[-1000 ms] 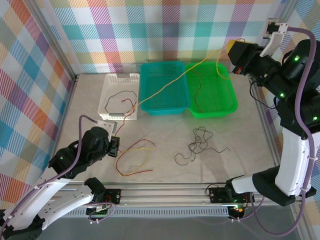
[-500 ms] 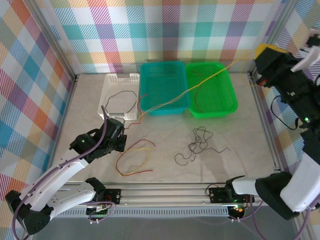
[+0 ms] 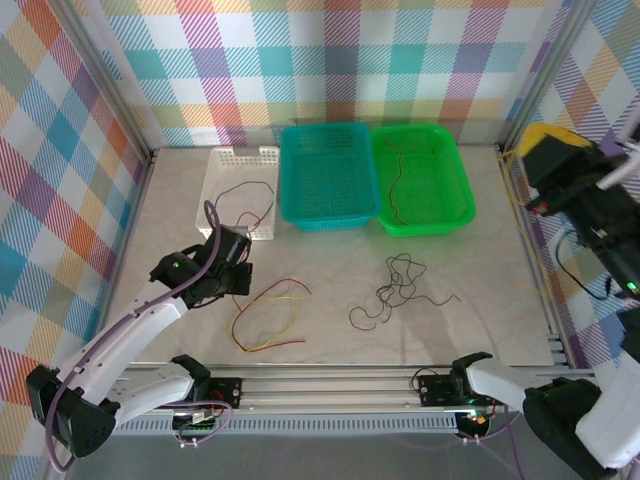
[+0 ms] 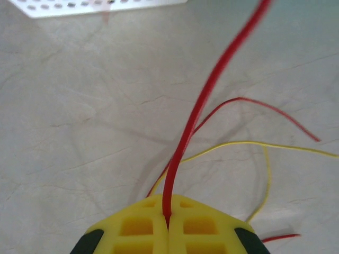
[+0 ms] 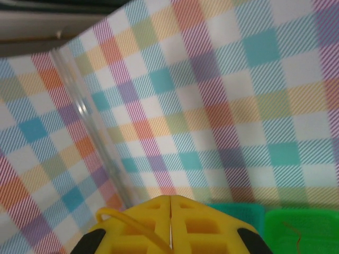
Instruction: Untangle the cables
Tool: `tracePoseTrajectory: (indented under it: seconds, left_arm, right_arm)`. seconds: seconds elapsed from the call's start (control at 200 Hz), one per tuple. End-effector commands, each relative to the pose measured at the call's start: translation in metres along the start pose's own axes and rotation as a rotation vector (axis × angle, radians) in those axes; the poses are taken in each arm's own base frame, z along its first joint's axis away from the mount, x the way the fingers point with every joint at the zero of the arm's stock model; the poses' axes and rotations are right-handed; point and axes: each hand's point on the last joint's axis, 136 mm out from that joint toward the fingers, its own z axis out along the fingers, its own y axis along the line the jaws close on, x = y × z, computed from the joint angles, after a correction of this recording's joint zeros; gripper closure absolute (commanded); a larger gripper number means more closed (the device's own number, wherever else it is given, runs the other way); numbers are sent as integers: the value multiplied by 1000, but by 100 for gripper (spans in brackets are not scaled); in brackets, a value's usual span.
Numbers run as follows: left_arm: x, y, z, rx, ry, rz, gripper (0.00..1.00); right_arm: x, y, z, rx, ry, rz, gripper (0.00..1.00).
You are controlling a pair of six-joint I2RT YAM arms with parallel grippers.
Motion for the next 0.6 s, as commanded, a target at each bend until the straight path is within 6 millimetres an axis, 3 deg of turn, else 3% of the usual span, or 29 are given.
tracePoseTrajectory:
  seconds: [0.0,0.255,0.5,0.595]
  left_arm:
    - [-23,-17,-34,143,-117,-44,100]
    - [-37,-32,-69,328,-342,-38,100]
    - [-32,-30,-68,348,-387,-40,100]
    - [-31,-26,-63,313,-374,-42,100]
  right_arm:
    - [27,15,43,-151,118,51,100]
    - [39,22,90,-262,153,81,100]
    - [54,16,153,-296,207,109,100]
    - [70,13,185,-304,245,114,100]
